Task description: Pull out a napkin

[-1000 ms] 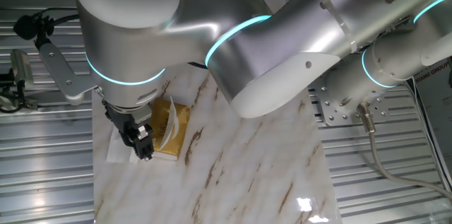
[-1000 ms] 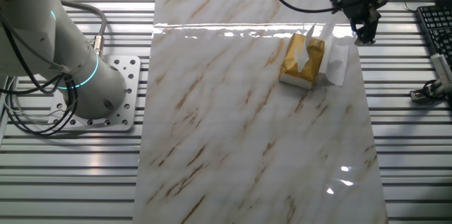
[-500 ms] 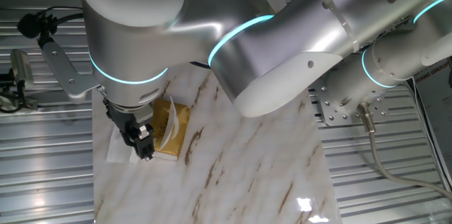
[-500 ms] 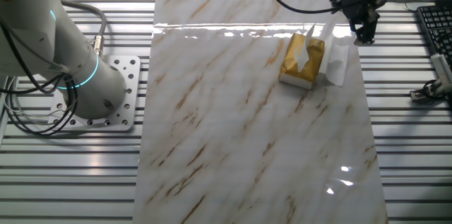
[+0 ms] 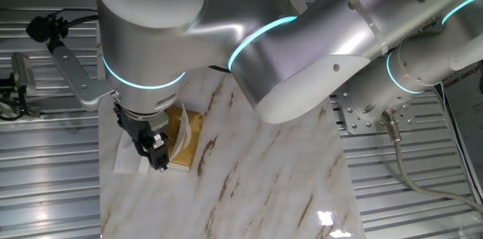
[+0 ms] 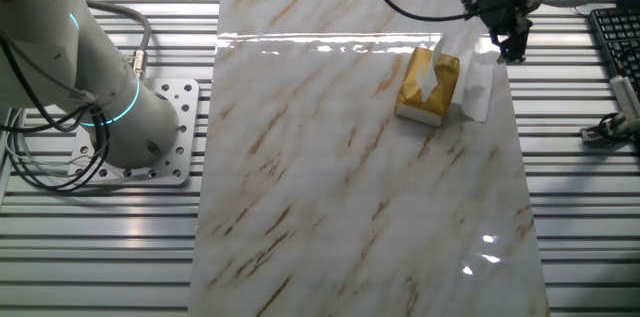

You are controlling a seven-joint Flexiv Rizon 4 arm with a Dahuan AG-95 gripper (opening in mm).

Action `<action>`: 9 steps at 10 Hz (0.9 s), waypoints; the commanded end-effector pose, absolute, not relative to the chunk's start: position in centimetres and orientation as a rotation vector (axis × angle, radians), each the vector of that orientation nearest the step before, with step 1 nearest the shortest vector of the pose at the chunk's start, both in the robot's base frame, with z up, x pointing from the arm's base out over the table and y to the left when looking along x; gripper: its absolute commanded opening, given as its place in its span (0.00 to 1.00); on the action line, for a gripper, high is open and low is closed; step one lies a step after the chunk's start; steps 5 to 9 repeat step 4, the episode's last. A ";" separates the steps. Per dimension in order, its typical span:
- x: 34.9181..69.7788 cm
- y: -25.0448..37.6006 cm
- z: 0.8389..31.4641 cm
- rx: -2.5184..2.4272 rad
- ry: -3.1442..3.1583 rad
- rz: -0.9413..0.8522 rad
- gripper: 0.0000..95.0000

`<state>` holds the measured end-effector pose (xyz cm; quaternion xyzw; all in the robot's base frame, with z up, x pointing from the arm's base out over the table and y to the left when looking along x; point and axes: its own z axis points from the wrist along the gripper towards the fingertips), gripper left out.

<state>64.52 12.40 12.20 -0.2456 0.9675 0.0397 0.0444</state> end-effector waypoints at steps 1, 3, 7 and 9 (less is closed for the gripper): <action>64.4 12.6 12.2 -0.739 2.958 0.120 1.00; 64.2 12.9 12.1 -0.735 2.961 0.118 1.00; 64.2 13.1 12.1 -0.730 2.962 0.117 1.00; 64.2 13.1 12.1 -0.730 2.962 0.117 1.00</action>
